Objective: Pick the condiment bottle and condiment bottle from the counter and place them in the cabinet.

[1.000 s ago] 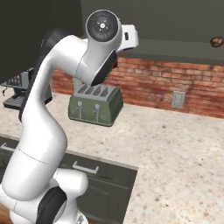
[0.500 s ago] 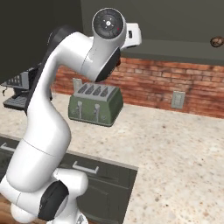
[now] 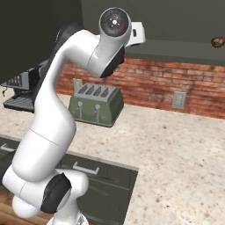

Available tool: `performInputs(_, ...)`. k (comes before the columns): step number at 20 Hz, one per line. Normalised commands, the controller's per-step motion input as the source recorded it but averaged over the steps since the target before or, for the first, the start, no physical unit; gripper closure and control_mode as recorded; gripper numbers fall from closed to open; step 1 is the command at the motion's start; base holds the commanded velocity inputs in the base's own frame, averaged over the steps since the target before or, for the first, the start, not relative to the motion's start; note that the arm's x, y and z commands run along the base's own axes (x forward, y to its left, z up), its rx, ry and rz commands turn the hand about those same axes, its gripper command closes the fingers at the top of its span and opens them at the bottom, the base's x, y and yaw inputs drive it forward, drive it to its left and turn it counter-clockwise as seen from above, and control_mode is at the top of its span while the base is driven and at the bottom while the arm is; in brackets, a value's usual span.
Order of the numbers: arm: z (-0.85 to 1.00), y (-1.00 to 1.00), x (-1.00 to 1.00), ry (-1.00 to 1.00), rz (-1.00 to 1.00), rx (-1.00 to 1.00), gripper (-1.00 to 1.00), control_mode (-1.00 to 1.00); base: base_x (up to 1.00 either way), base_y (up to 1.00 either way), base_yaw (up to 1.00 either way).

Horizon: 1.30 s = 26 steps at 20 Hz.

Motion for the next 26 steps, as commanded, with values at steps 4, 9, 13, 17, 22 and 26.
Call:
performInputs(4, 0.00, -0.07, 0.26, 0.00, 0.00, 0.00, 1.00, -1.00, 0.00, 0.00, 0.00)
performInputs(9, 0.00, -0.07, 0.26, 0.00, 0.00, 0.00, 1.00, -1.00, 0.00, 0.00, 0.00)
performInputs(13, 0.00, -0.08, 0.26, 0.00, 0.00, 0.00, 1.00, -1.00, 0.00, 0.00, 0.00)
performInputs(17, 0.00, -0.09, 0.28, 0.00, 0.00, 0.00, 1.00, -1.00, 0.00, 0.00, 0.00)
performInputs(22, 0.00, -0.09, 0.34, 0.00, 0.00, 0.00, 1.00, -1.00, 0.00, 0.00, 0.00)
performInputs(26, 0.00, -0.08, 0.34, 0.00, 0.00, 0.00, 1.00, -1.00, 0.00, 0.00, 0.00)
